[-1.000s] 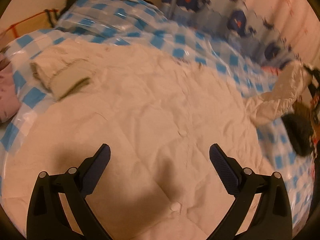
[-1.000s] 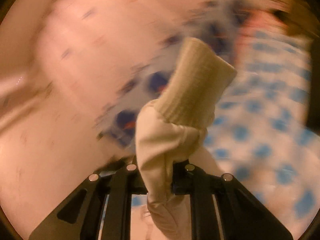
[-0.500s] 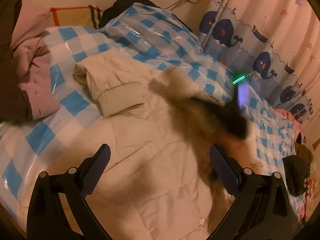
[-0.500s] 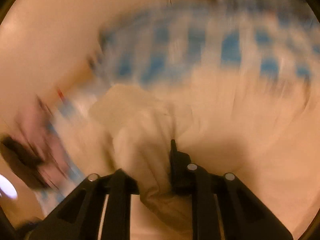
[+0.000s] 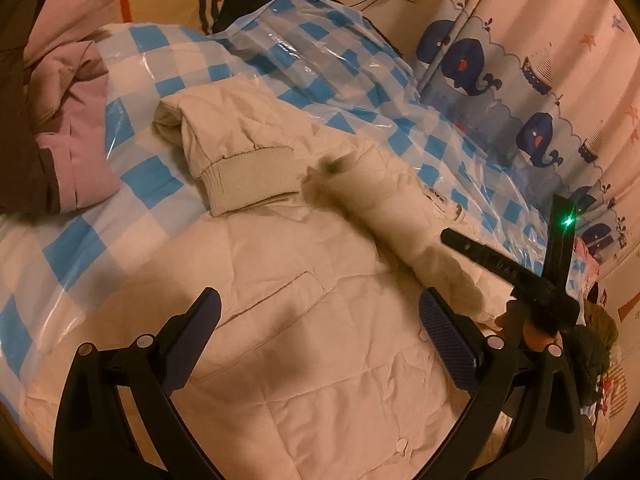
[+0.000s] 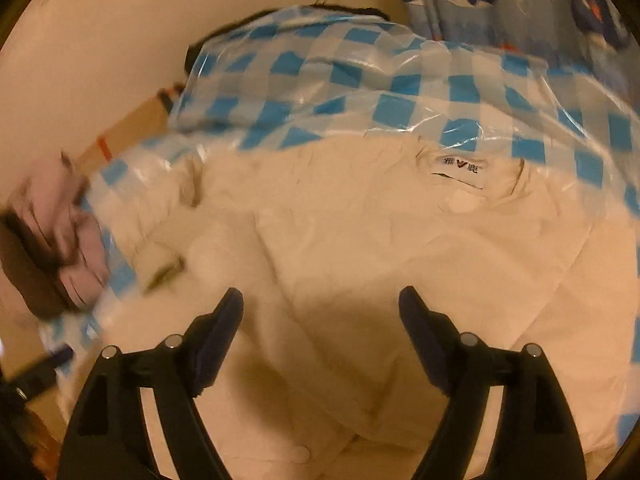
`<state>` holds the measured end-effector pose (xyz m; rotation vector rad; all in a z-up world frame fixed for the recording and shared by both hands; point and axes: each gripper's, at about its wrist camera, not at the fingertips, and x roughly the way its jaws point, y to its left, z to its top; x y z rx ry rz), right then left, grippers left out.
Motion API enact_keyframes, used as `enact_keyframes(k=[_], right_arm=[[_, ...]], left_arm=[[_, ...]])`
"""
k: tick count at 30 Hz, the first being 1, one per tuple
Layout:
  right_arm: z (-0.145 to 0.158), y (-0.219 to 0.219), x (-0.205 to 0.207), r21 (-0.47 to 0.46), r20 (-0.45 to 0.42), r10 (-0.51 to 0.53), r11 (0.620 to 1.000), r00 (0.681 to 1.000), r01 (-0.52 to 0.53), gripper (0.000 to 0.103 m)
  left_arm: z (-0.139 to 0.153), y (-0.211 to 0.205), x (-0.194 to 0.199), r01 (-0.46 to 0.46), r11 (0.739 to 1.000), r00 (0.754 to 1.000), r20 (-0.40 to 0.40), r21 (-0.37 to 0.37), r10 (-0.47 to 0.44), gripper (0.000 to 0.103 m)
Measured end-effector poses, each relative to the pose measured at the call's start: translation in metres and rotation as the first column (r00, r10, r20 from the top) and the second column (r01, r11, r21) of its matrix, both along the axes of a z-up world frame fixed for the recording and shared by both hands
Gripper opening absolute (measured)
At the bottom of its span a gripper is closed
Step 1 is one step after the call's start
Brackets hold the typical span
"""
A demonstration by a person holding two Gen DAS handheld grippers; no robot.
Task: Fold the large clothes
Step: 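Carry the held sleeve across the jacket body toward the left tool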
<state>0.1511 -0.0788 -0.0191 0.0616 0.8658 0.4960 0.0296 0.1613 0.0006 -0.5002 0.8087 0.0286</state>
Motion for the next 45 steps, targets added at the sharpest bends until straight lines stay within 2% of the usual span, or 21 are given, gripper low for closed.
enact_keyframes(k=[4,7,10,13,14,16,20,22,23,24,25,27,28,32,34,36,39,40,41,42,45], right_arm=[[-0.005,0.057,0.000,-0.118,0.048,0.119,0.987,0.992,-0.112,0.077],[-0.025,0.116,-0.002,-0.264,0.024,0.269,0.931,0.963,-0.254,0.077],[-0.050,0.154,-0.005,-0.457,0.018,0.321,0.845,0.947,-0.278,0.076],[-0.049,0.143,0.012,-0.358,0.007,0.249,0.905,0.968,-0.230,0.038],[-0.037,0.126,0.023,-0.240,0.020,0.180,0.956,0.984,-0.170,0.030],[-0.016,0.101,0.035,-0.085,0.056,0.077,0.994,0.995,-0.072,0.027],[0.033,0.081,0.038,0.054,0.227,-0.035,0.998,0.973,0.024,0.027],[0.042,0.086,0.040,0.060,0.285,-0.063,0.997,0.957,0.048,0.029],[0.034,0.095,0.047,0.025,0.277,-0.060,0.998,0.959,0.055,0.038],[0.016,0.109,0.059,-0.055,0.226,-0.040,0.997,0.973,0.054,0.045],[-0.015,0.123,0.075,-0.150,0.109,-0.013,0.988,0.994,0.029,0.062],[-0.067,0.139,0.092,-0.283,-0.110,0.016,0.958,0.994,-0.047,0.064],[-0.069,0.139,0.086,-0.289,-0.092,0.029,0.956,0.995,-0.054,0.064],[-0.016,0.090,0.046,-0.049,0.027,0.041,0.998,0.999,-0.040,0.070],[0.016,0.048,0.025,-0.013,0.147,-0.057,0.998,0.988,0.059,0.086],[0.025,-0.002,0.017,0.019,0.192,-0.195,0.981,0.962,0.195,0.087],[-0.002,-0.086,0.027,0.033,0.092,-0.428,0.904,0.899,0.427,0.087],[-0.028,-0.119,0.036,0.001,0.006,-0.518,0.855,0.855,0.518,0.087],[-0.050,-0.135,0.043,-0.029,-0.074,-0.535,0.845,0.842,0.534,0.088],[-0.078,-0.150,0.052,-0.017,-0.181,-0.496,0.865,0.849,0.501,0.088],[-0.063,-0.157,0.041,0.052,-0.129,-0.496,0.862,0.859,0.505,0.087]], left_arm=[[0.000,-0.002,0.001,0.011,1.000,1.000,0.006,0.009,-0.011,0.095],[-0.001,0.001,0.000,0.012,1.000,1.000,0.007,-0.002,-0.012,0.095],[-0.002,0.006,0.000,0.013,0.999,1.000,0.005,-0.037,-0.013,0.095],[-0.001,0.009,-0.001,0.011,0.998,1.000,0.007,-0.056,-0.011,0.095],[-0.001,0.010,-0.001,0.011,0.998,1.000,0.010,-0.061,-0.010,0.095],[-0.001,0.011,-0.002,0.009,0.997,1.000,0.013,-0.073,-0.008,0.095],[0.000,0.013,-0.003,0.007,0.996,1.000,0.019,-0.090,-0.005,0.095],[-0.002,0.013,-0.003,0.007,0.995,1.000,0.016,-0.095,-0.006,0.095],[-0.003,0.012,-0.002,0.009,0.996,1.000,0.013,-0.093,-0.008,0.095],[-0.003,0.012,-0.001,0.010,0.996,1.000,0.010,-0.090,-0.009,0.095],[-0.004,0.012,-0.001,0.011,0.996,1.000,0.007,-0.087,-0.010,0.095],[-0.006,0.011,0.000,0.015,0.996,1.000,-0.001,-0.084,-0.015,0.095],[-0.006,0.011,0.000,0.017,0.996,1.000,-0.004,-0.084,-0.017,0.095],[-0.004,0.015,-0.003,0.007,0.996,1.000,0.008,-0.086,-0.007,0.095],[-0.004,0.017,-0.003,-0.005,0.996,1.000,0.009,-0.089,0.005,0.095],[-0.005,0.019,-0.003,-0.019,0.996,1.000,0.005,-0.091,0.020,0.095],[-0.007,0.019,-0.002,-0.032,0.996,0.999,-0.004,-0.080,0.032,0.095],[-0.008,0.018,-0.001,-0.034,0.997,0.999,-0.008,-0.074,0.033,0.095],[-0.008,0.018,0.000,-0.033,0.997,0.999,-0.010,-0.069,0.033,0.095],[-0.008,0.017,0.001,-0.031,0.998,0.999,-0.012,-0.060,0.030,0.095],[-0.005,0.025,0.001,-0.050,0.998,0.999,-0.003,-0.028,0.049,0.095]])
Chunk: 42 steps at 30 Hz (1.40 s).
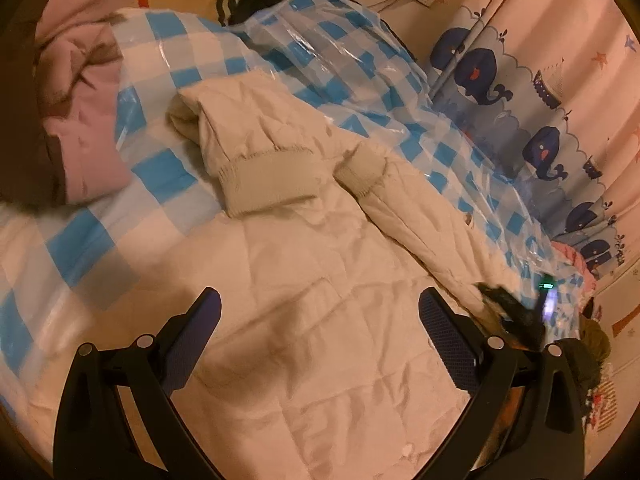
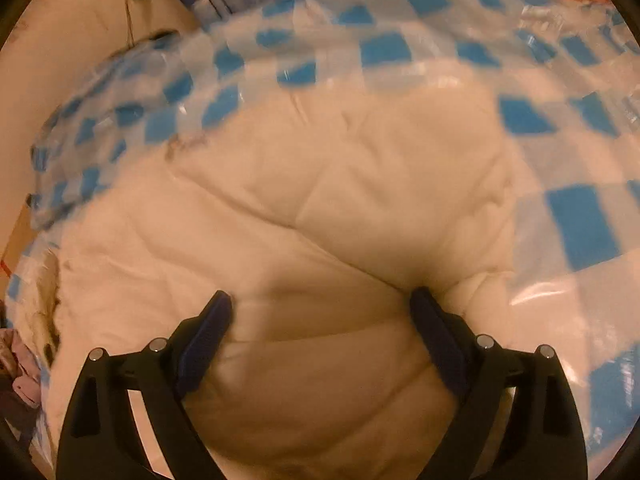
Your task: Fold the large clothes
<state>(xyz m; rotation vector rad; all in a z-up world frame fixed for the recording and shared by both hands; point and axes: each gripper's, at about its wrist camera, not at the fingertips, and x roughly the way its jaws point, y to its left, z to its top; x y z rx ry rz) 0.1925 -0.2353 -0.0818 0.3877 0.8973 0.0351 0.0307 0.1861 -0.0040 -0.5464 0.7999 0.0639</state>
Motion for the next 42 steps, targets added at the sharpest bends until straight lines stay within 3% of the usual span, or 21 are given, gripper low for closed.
enact_keyframes(k=[3,5,7,9,11,14,16,17,19,20,21,22,23,27,28,32,37,39,40,41,42], right_arm=[[0.044,0.034,-0.021,0.072,0.178,0.125,0.988,0.976,-0.140,0.087],[0.059,0.073,-0.029,0.129,0.225,0.290,0.938,0.930,-0.323,0.087],[0.055,0.116,-0.028,0.277,0.213,0.440,0.829,0.872,-0.486,0.087],[0.042,0.161,-0.023,0.473,0.200,0.539,0.679,0.818,-0.562,0.087],[0.034,0.194,-0.020,0.555,0.183,0.562,0.618,0.807,-0.557,0.087],[0.035,0.217,-0.021,0.506,0.149,0.552,0.671,0.821,-0.543,0.087],[0.039,0.213,-0.030,0.486,0.141,0.539,0.693,0.830,-0.533,0.087],[0.044,0.205,-0.037,0.442,0.137,0.533,0.721,0.835,-0.533,0.087],[0.046,0.188,-0.061,0.347,0.134,0.535,0.763,0.834,-0.545,0.087],[0.045,0.177,-0.071,0.321,0.131,0.533,0.775,0.836,-0.544,0.087],[0.044,0.161,-0.080,0.290,0.127,0.520,0.795,0.845,-0.533,0.087],[0.040,0.150,-0.091,0.272,0.123,0.503,0.812,0.855,-0.517,0.087],[0.035,0.140,-0.096,0.266,0.124,0.490,0.821,0.863,-0.504,0.087],[0.007,0.103,-0.108,0.279,0.138,0.429,0.848,0.893,-0.450,0.087],[-0.001,0.098,-0.107,0.303,0.141,0.416,0.846,0.898,-0.440,0.087],[-0.022,0.092,-0.109,0.358,0.147,0.394,0.834,0.907,-0.420,0.087],[-0.022,0.094,-0.111,0.333,0.158,0.410,0.834,0.898,-0.439,0.090],[-0.024,0.093,-0.111,0.333,0.161,0.411,0.833,0.897,-0.442,0.090],[-0.025,0.093,-0.111,0.333,0.162,0.412,0.833,0.897,-0.443,0.090],[-0.025,0.092,-0.111,0.334,0.163,0.412,0.832,0.896,-0.443,0.091],[-0.026,0.092,-0.111,0.334,0.164,0.413,0.831,0.896,-0.444,0.091]], left_arm=[[0.005,0.018,0.001,-0.051,0.999,0.999,0.013,0.015,0.051,0.095],[0.010,0.026,0.010,-0.041,0.998,0.999,0.017,0.050,0.040,0.095],[0.019,0.031,0.022,-0.042,0.992,0.999,0.032,0.122,0.039,0.095],[0.029,0.037,0.038,-0.014,0.982,0.999,0.045,0.187,0.005,0.095],[0.037,0.049,0.059,-0.002,0.978,0.999,0.051,0.207,-0.009,0.095],[0.027,0.056,0.098,0.121,0.983,0.992,-0.047,0.141,-0.116,0.095],[0.024,0.044,0.106,0.145,0.948,0.989,-0.055,0.282,-0.135,0.095],[0.020,0.028,0.107,0.139,0.869,0.990,-0.055,0.475,-0.128,0.095],[0.008,0.000,0.105,0.172,0.701,0.983,-0.079,0.692,-0.164,0.095],[-0.004,-0.018,0.103,0.192,0.558,0.977,-0.100,0.808,-0.191,0.095],[-0.012,-0.027,0.103,0.199,0.473,0.972,-0.113,0.858,-0.204,0.095],[-0.022,-0.035,0.104,0.200,0.391,0.970,-0.124,0.898,-0.211,0.095],[-0.026,-0.037,0.106,0.202,0.375,0.969,-0.129,0.905,-0.210,0.095],[-0.036,-0.041,0.127,0.303,0.522,0.944,-0.176,0.797,-0.279,0.095],[-0.040,-0.043,0.132,0.324,0.532,0.937,-0.190,0.782,-0.292,0.095],[-0.063,-0.047,0.150,0.340,0.466,0.938,-0.259,0.817,-0.230,0.095],[-0.058,-0.014,0.162,0.290,0.605,0.956,-0.253,0.742,-0.148,0.093],[-0.056,-0.004,0.159,0.289,0.652,0.956,-0.246,0.701,-0.160,0.045],[-0.056,0.000,0.161,0.286,0.665,0.956,-0.256,0.690,-0.146,0.037],[-0.054,0.004,0.159,0.280,0.678,0.957,-0.250,0.679,-0.146,0.018],[-0.050,0.010,0.159,0.277,0.701,0.958,-0.249,0.657,-0.145,0.012]])
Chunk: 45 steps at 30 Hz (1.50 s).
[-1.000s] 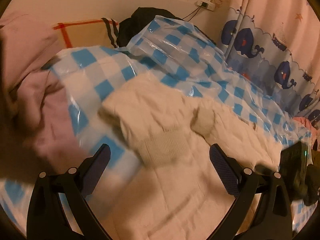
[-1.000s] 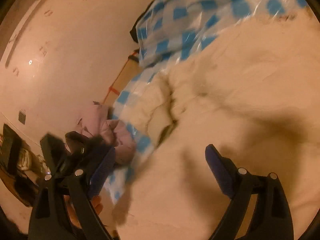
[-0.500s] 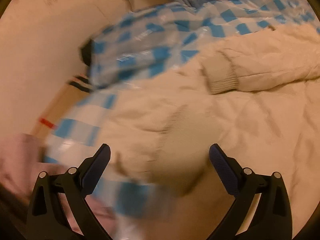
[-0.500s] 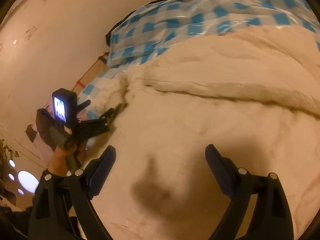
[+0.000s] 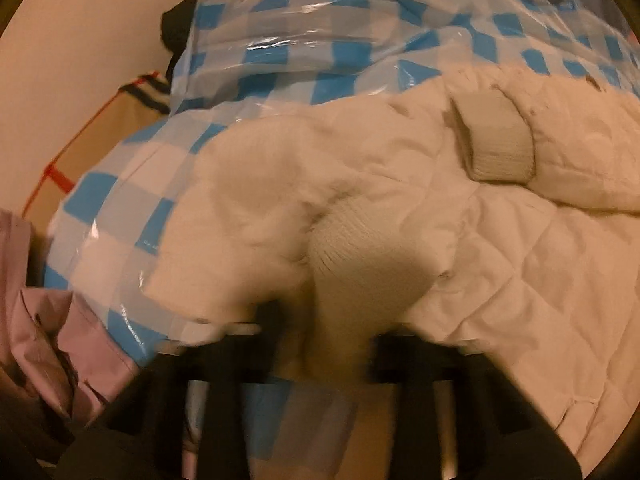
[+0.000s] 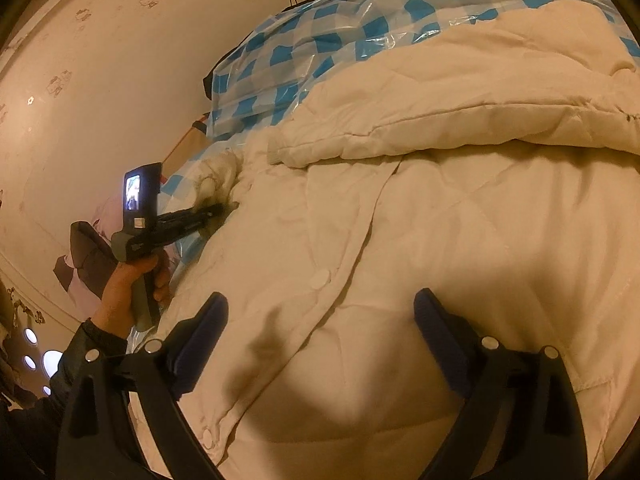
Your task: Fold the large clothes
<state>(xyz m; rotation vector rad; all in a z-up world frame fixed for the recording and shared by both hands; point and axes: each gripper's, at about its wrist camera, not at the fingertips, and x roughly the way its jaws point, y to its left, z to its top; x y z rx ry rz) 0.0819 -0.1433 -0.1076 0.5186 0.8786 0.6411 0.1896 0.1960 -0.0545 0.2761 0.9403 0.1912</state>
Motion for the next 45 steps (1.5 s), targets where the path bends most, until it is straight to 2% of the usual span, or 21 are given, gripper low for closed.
enact_keyframes(k=[4,5,8,11,13,15,17,18,21,23,25,28,30,31,32,35,37,40,41,43,45], right_arm=[[-0.001,-0.001,-0.001,0.006,0.005,0.001,1.000,1.000,-0.001,0.091],[-0.001,-0.001,-0.001,0.008,0.006,-0.001,1.000,1.000,0.000,0.091],[0.003,0.000,-0.003,-0.008,0.012,-0.009,1.000,1.000,0.009,0.091],[0.023,-0.002,-0.003,-0.071,0.022,-0.060,0.996,0.998,0.062,0.091],[0.044,-0.007,-0.003,-0.144,0.082,-0.098,0.984,0.992,0.109,0.091],[0.070,-0.014,-0.002,-0.292,0.191,-0.120,0.940,0.974,0.173,0.091],[0.084,-0.030,0.001,-0.371,0.259,-0.132,0.901,0.957,0.225,0.092],[0.087,-0.041,0.004,-0.361,0.256,-0.130,0.906,0.958,0.220,0.092],[0.084,-0.089,0.013,-0.198,0.195,-0.141,0.964,0.971,0.179,0.092],[0.077,-0.124,0.018,-0.042,0.149,-0.192,0.979,0.970,0.200,0.092],[0.062,-0.159,0.027,0.131,0.059,-0.243,0.963,0.968,0.234,0.092],[0.043,-0.189,0.035,0.279,-0.035,-0.281,0.919,0.959,0.280,0.092],[0.026,-0.203,0.041,0.337,-0.120,-0.301,0.884,0.946,0.324,0.092],[0.017,-0.210,0.042,0.366,-0.153,-0.306,0.866,0.940,0.341,0.092],[0.014,-0.212,0.044,0.378,-0.164,-0.308,0.858,0.937,0.348,0.092],[0.015,-0.217,0.044,0.400,-0.174,-0.320,0.842,0.931,0.363,0.092],[0.025,-0.216,0.038,0.375,-0.135,-0.351,0.847,0.927,0.376,0.092],[0.067,-0.208,0.018,0.232,0.066,-0.469,0.866,0.881,0.444,0.092],[0.086,-0.196,0.013,0.180,0.157,-0.458,0.884,0.875,0.431,0.092],[0.108,-0.172,0.014,0.103,0.248,-0.386,0.922,0.889,0.372,0.092],[0.122,-0.133,0.035,-0.079,0.293,-0.275,0.948,0.916,0.309,0.094]], left_arm=[[0.032,0.013,-0.009,0.015,0.986,1.000,0.029,-0.166,-0.010,0.010],[0.047,0.011,-0.013,0.042,0.971,0.999,0.037,-0.235,-0.035,0.010],[0.082,-0.010,-0.015,0.128,0.931,0.991,0.065,-0.341,-0.113,0.010],[0.130,-0.058,-0.014,0.259,0.860,0.966,0.112,-0.439,-0.233,0.010],[0.148,-0.089,-0.010,0.321,0.816,0.946,0.127,-0.481,-0.298,0.010],[0.160,-0.131,-0.004,0.390,0.747,0.915,0.134,-0.538,-0.381,0.010],[0.162,-0.171,0.003,0.437,0.685,0.883,0.132,-0.583,-0.451,0.010],[0.161,-0.191,0.005,0.453,0.658,0.868,0.129,-0.601,-0.479,0.010],[0.148,-0.255,0.016,0.490,0.592,0.822,0.113,-0.640,-0.559,0.010],[0.132,-0.291,0.021,0.496,0.572,0.800,0.087,-0.653,-0.594,0.010],[0.108,-0.321,0.030,0.481,0.564,0.789,0.050,-0.671,-0.613,0.010],[0.064,-0.350,0.048,0.425,0.579,0.780,-0.043,-0.696,-0.624,0.014],[0.032,-0.366,0.064,0.342,0.608,0.768,-0.159,-0.717,-0.620,0.039],[0.020,-0.368,0.069,0.309,0.630,0.769,-0.203,-0.713,-0.606,0.043],[0.015,-0.373,0.072,0.287,0.648,0.777,-0.225,-0.705,-0.588,0.048],[0.031,-0.385,0.071,0.298,0.636,0.782,-0.200,-0.712,-0.590,0.054],[0.057,-0.380,0.066,0.354,0.622,0.794,-0.126,-0.699,-0.594,0.060],[0.108,-0.353,0.051,0.451,0.617,0.821,0.027,-0.645,-0.571,0.080],[0.123,-0.334,0.044,0.478,0.626,0.827,0.076,-0.617,-0.556,0.084],[0.135,-0.303,0.046,0.482,0.662,0.847,0.111,-0.574,-0.520,0.086],[0.130,-0.260,0.053,0.437,0.709,0.881,0.104,-0.553,-0.462,0.087]])
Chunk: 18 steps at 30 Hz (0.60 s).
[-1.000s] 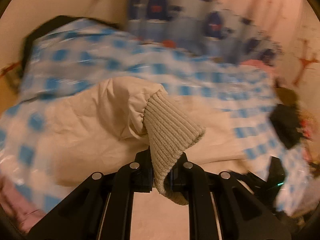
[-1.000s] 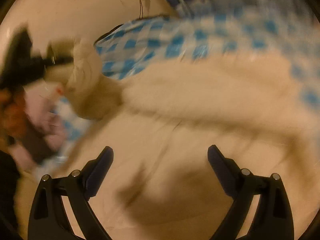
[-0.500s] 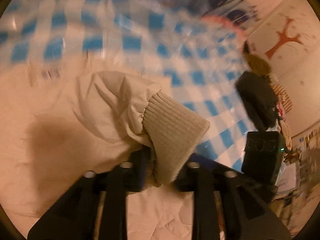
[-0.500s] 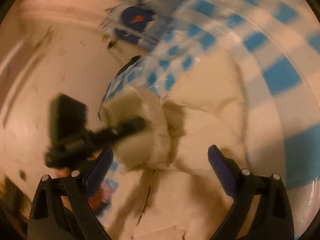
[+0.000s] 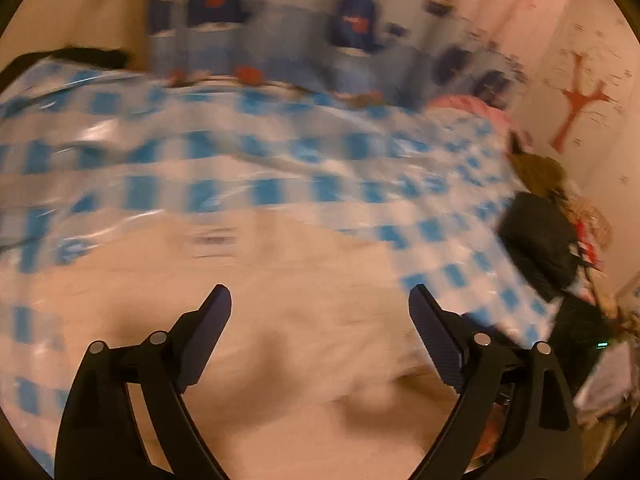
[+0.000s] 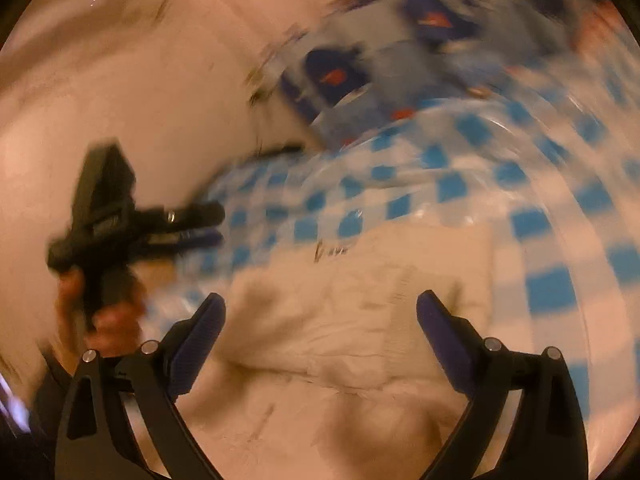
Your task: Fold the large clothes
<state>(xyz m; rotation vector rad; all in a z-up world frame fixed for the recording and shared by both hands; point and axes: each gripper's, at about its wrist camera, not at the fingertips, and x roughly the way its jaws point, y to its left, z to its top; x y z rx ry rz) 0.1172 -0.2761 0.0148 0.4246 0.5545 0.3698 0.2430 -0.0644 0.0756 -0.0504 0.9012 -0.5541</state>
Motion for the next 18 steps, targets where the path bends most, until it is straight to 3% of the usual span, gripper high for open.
enact_keyframes(k=[1,3,5,7,8,10,14,15,17,18], right_arm=[[0.000,0.018,0.020,-0.094,-0.057,0.015,0.995,0.998,-0.021,0.094],[-0.005,0.042,0.052,-0.192,-0.115,0.030,0.980,0.993,-0.052,0.094],[-0.021,0.055,0.077,-0.315,-0.172,-0.015,0.948,0.985,-0.041,0.094],[-0.058,0.051,0.099,-0.357,-0.294,-0.066,0.933,0.953,-0.045,0.094],[-0.086,0.044,0.110,-0.350,-0.372,-0.082,0.935,0.925,-0.058,0.093],[-0.117,0.037,0.110,-0.345,-0.384,-0.061,0.935,0.921,-0.082,0.093],[-0.100,0.045,0.105,-0.430,-0.390,-0.106,0.899,0.915,-0.079,0.093],[-0.086,0.048,0.101,-0.454,-0.342,-0.117,0.890,0.932,-0.055,0.093],[-0.055,0.053,0.092,-0.505,-0.203,-0.128,0.863,0.971,0.008,0.093],[-0.046,0.055,0.097,-0.517,-0.178,-0.138,0.855,0.974,0.026,0.093]], left_arm=[[-0.009,0.024,0.007,-0.043,0.999,0.999,-0.024,-0.006,0.043,0.087],[-0.036,0.068,0.027,-0.142,0.990,0.986,-0.094,-0.022,0.140,0.086],[-0.070,0.100,0.045,-0.207,0.978,0.966,-0.163,-0.013,0.203,0.086],[-0.120,0.128,0.063,-0.266,0.964,0.926,-0.275,0.011,0.259,0.086],[-0.146,0.135,0.069,-0.255,0.967,0.917,-0.315,0.006,0.244,0.083],[-0.171,0.137,0.072,-0.236,0.972,0.914,-0.342,-0.014,0.217,0.081],[-0.145,0.117,0.064,-0.213,0.969,0.938,-0.252,0.124,0.238,0.081],[-0.122,0.109,0.056,-0.191,0.975,0.963,-0.169,0.117,0.209,0.081],[-0.096,0.106,0.049,-0.158,0.982,0.983,-0.080,0.105,0.167,0.082],[-0.087,0.103,0.053,-0.166,0.979,0.984,-0.039,0.116,0.171,0.083]])
